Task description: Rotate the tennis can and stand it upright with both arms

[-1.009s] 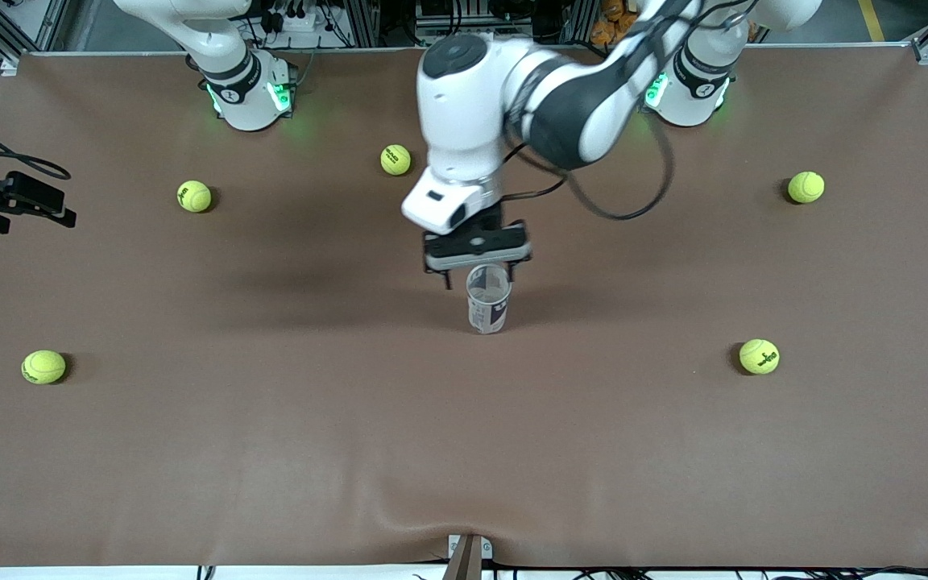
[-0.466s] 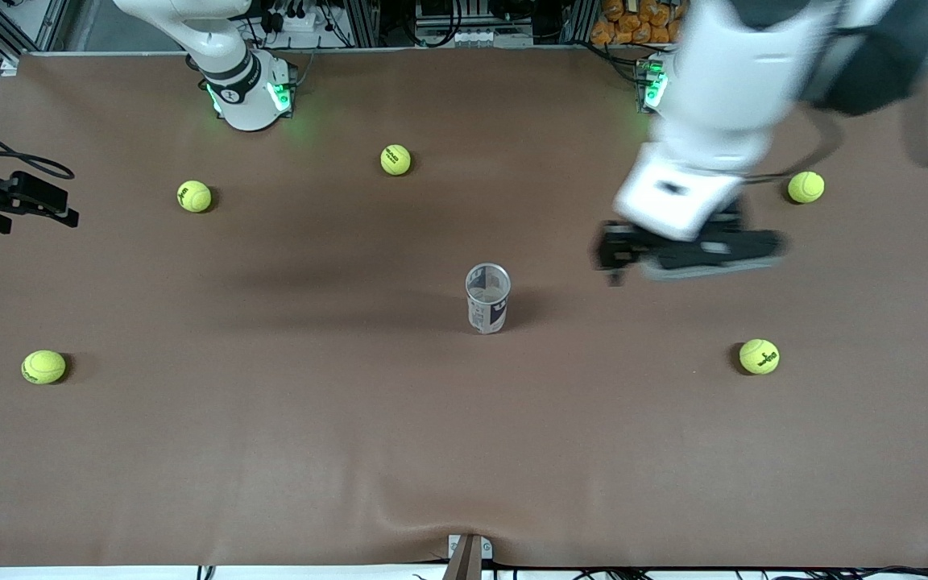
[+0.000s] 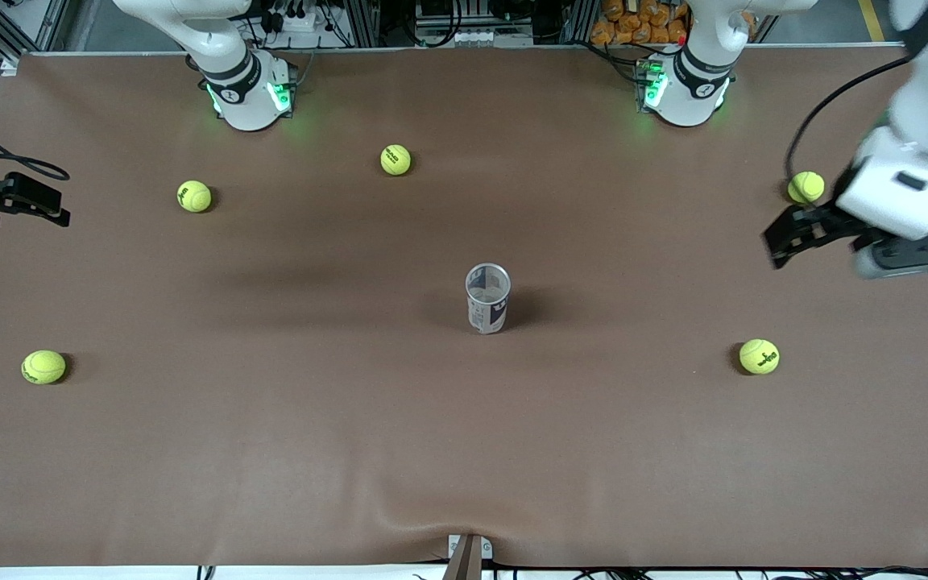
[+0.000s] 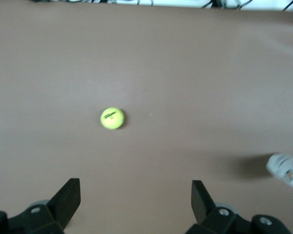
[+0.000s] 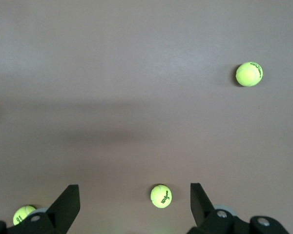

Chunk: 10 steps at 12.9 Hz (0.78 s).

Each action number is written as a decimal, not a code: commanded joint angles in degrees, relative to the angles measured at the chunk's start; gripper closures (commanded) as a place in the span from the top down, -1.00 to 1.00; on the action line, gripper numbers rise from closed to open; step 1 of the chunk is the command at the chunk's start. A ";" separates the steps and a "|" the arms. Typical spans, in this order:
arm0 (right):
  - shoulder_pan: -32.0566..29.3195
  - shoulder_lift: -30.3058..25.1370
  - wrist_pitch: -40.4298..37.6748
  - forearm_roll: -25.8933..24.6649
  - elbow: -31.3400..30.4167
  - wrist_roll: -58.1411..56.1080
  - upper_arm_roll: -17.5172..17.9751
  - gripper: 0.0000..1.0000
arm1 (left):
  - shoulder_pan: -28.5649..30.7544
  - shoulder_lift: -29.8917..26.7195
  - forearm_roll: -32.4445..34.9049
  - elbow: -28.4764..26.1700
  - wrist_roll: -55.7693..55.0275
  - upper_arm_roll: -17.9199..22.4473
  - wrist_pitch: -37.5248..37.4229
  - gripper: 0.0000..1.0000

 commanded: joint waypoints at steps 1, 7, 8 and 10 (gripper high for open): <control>0.53 -0.96 -0.62 -0.81 0.26 4.26 0.08 1.00 | 4.99 -4.38 -5.11 -5.66 5.78 -0.70 -1.42 1.00; 0.35 -0.79 -0.62 -0.81 1.14 4.35 -0.01 1.00 | 6.76 -12.30 -6.11 -20.01 6.93 -0.35 3.23 1.00; 0.35 -0.79 -0.62 -0.81 1.14 4.26 -0.01 1.00 | 8.07 -12.39 -6.02 -20.28 6.93 -0.43 3.15 1.00; 0.35 -0.79 -0.62 -0.81 1.14 4.26 -0.01 1.00 | 9.57 -12.30 -6.54 -20.02 7.46 -0.44 3.06 1.00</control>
